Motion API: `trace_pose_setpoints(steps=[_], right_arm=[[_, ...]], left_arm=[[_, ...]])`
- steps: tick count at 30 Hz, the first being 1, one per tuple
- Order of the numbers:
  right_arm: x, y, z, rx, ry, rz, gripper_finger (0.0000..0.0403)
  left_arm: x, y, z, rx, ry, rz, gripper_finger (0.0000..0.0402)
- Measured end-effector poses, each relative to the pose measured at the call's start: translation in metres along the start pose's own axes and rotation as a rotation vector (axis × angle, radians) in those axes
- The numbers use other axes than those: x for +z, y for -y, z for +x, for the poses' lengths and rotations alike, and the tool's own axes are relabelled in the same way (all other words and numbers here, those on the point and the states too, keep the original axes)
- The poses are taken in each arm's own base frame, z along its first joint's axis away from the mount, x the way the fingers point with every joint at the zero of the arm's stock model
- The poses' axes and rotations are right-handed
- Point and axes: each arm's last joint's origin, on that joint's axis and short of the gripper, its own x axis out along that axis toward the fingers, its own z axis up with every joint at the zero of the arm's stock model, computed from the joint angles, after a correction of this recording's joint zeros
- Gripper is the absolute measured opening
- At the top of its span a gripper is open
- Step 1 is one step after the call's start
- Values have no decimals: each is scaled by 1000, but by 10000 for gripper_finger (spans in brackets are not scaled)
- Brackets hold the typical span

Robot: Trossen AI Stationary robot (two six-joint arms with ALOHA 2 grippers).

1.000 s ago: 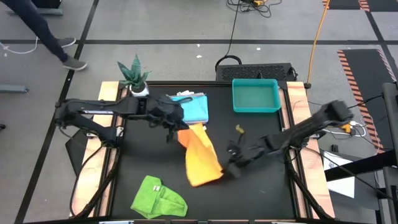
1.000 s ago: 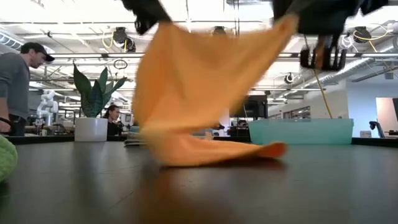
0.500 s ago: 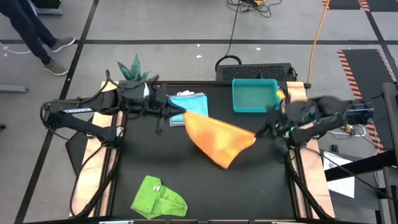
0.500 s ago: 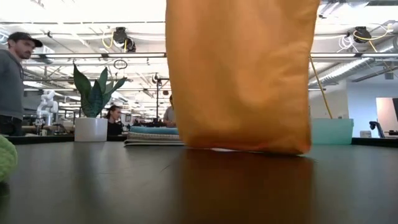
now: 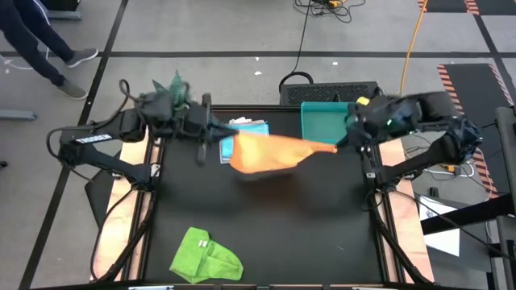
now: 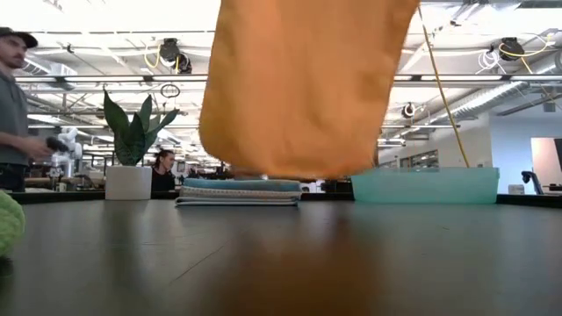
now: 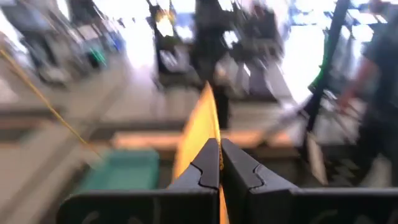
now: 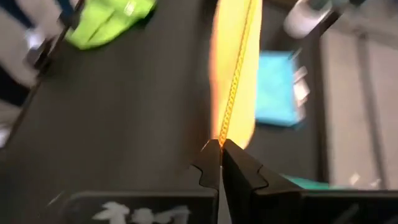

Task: Fold microfiber towels
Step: Fold the yellow microfiber towel

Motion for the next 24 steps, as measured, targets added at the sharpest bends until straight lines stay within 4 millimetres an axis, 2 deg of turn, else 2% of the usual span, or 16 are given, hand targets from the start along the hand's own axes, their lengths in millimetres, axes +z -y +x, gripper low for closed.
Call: trace_pose_setpoints(steps=[2, 4, 8, 12, 16, 19, 21, 24], right_arm=[[-1, -13, 10, 56, -49, 35, 0], [-5, -33, 26, 120, -100, 55, 0], [-16, -91, 78, 274, -138, 74, 0], [-45, -159, 144, 425, -89, 127, 0], [-84, -207, 200, 532, 1, 292, 0], [-106, -225, 221, 580, 26, 431, 0], [-111, -229, 229, 585, -2, 502, 0], [-112, -225, 229, 564, -29, 555, 0]], left_arm=[[-11, 17, 4, -53, -97, -48, 2], [-31, 39, 15, -103, -191, -92, 1], [-92, 104, 38, -215, -337, -150, 1], [-152, 163, 48, -265, -340, -247, 1], [-204, 201, 58, -225, -341, -384, 1], [-228, 219, 68, -196, -371, -492, 1], [-245, 226, 72, -179, -413, -518, 1], [-249, 225, 78, -156, -407, -550, 1]])
